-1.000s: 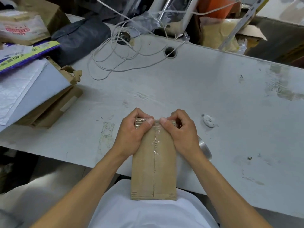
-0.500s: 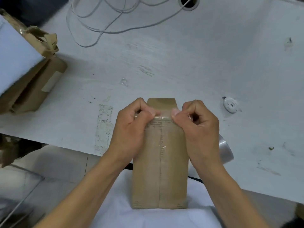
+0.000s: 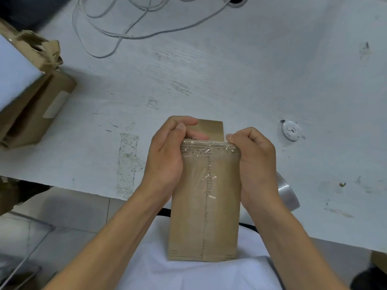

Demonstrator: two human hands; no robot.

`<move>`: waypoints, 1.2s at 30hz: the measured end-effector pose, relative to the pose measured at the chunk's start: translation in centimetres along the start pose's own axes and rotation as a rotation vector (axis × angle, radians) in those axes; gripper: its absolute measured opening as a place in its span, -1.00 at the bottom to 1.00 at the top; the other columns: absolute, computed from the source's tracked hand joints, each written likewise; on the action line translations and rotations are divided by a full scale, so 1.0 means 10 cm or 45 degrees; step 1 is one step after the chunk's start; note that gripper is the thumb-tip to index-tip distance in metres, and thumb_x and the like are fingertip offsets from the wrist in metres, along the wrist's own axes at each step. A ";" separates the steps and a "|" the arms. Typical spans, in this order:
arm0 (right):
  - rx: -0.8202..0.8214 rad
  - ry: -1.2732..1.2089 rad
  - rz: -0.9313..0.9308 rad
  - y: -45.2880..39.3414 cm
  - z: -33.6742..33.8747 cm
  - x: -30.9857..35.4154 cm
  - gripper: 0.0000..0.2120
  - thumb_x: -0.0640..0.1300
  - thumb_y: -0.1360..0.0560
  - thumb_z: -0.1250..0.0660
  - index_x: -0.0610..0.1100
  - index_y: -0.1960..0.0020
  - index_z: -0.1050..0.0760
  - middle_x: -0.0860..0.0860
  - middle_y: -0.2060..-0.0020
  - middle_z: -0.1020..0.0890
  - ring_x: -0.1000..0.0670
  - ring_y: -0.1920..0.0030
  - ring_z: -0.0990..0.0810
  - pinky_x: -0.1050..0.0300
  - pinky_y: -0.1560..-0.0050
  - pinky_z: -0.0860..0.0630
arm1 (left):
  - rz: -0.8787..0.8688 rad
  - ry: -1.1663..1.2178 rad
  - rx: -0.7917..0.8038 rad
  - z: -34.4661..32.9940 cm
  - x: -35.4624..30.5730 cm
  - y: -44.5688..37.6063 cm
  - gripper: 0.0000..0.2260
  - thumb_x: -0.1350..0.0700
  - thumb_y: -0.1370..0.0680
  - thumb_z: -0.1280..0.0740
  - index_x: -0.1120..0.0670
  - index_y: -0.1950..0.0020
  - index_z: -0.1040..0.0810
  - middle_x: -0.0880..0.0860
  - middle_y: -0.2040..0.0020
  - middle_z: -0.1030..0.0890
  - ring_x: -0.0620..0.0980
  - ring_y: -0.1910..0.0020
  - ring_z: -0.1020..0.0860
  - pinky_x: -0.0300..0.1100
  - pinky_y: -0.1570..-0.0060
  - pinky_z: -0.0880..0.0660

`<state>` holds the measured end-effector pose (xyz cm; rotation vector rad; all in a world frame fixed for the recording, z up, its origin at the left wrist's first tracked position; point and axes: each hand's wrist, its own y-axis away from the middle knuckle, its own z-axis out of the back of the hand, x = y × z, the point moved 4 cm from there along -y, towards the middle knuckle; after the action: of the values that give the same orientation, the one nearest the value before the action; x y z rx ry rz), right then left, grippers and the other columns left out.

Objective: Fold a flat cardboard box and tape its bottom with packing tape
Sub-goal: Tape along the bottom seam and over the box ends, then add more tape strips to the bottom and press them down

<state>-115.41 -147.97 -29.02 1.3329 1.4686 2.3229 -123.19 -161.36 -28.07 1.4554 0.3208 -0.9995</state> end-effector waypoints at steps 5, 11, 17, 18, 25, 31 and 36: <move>0.058 -0.112 -0.058 0.08 0.06 0.07 -0.83 -0.33 -0.43 -0.33 -0.08 0.20 -0.51 0.02 0.31 -0.49 0.02 0.29 -0.41 0.09 0.24 -0.36 | -0.060 0.027 0.047 -0.01 -0.07 0.12 -0.65 0.21 -0.65 -0.11 0.01 0.06 -0.67 -0.09 0.02 -0.70 -0.25 -0.01 -0.59 -0.41 0.02 -0.40; 0.048 -0.098 -0.126 0.00 -0.01 0.05 -0.86 -0.35 -0.42 -0.32 -0.13 0.21 -0.54 0.01 0.29 -0.55 0.02 0.31 -0.43 0.14 0.29 -0.38 | 0.163 0.194 -0.006 -0.04 -0.02 -0.06 -0.69 0.30 -0.54 -0.13 0.08 0.11 -0.66 0.05 0.18 -0.73 -0.10 0.13 -0.62 -0.17 0.07 -0.50; 0.006 -0.186 0.048 -0.09 0.18 0.01 -0.83 -0.38 -0.49 -0.26 -0.18 0.15 -0.57 -0.01 0.33 -0.61 0.04 0.40 -0.44 0.22 0.41 -0.35 | 0.037 0.098 0.018 -0.06 -0.02 -0.12 -0.76 0.27 -0.59 -0.14 0.11 0.02 -0.60 0.02 0.19 -0.73 -0.07 0.18 -0.62 -0.16 0.08 -0.52; -0.066 -0.052 0.197 -0.05 0.31 0.01 -0.82 -0.35 -0.52 -0.27 -0.14 0.13 -0.59 0.03 0.30 -0.63 0.06 0.37 -0.47 0.23 0.37 -0.38 | -0.051 0.062 0.032 -0.04 -0.02 -0.09 -0.77 0.22 -0.63 -0.15 0.10 0.01 -0.60 -0.01 0.17 -0.73 -0.11 0.16 -0.62 -0.21 0.07 -0.52; 0.203 0.494 0.327 0.39 0.85 -0.24 -0.66 0.20 -0.36 -0.39 0.15 -0.09 -0.53 0.18 0.04 -0.64 0.14 0.06 -0.62 0.23 0.09 -0.53 | -0.301 0.046 0.100 0.08 0.01 0.03 -0.89 0.19 -0.61 -0.32 0.13 0.08 -0.62 -0.07 0.13 -0.69 -0.15 0.18 -0.60 -0.27 0.12 -0.52; 0.509 0.707 0.342 0.79 0.63 -0.26 -0.09 0.42 -0.19 -0.44 0.38 -0.45 -0.13 0.25 -0.41 -0.31 0.11 -0.32 -0.46 -0.03 -0.27 -0.50 | -0.421 0.265 -0.369 0.32 -0.17 0.20 -0.84 0.14 -0.60 -0.30 0.04 0.14 -0.63 -0.01 0.17 -0.67 -0.09 0.19 -0.58 -0.16 0.15 -0.54; 0.371 0.266 0.348 0.76 0.59 -0.05 -0.70 0.15 -0.49 -0.38 0.06 -0.16 -0.52 0.11 -0.13 -0.63 0.08 -0.11 -0.64 -0.10 -0.11 -0.62 | -0.557 0.251 -0.539 0.60 -0.30 0.54 -0.87 0.08 -0.59 -0.30 -0.02 -0.11 -0.57 -0.06 0.02 -0.59 -0.14 0.10 -0.54 -0.25 0.06 -0.49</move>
<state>-108.22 -148.19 -22.58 1.4800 1.8547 2.5589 -123.35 -166.75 -21.35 1.1148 0.9669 -1.0515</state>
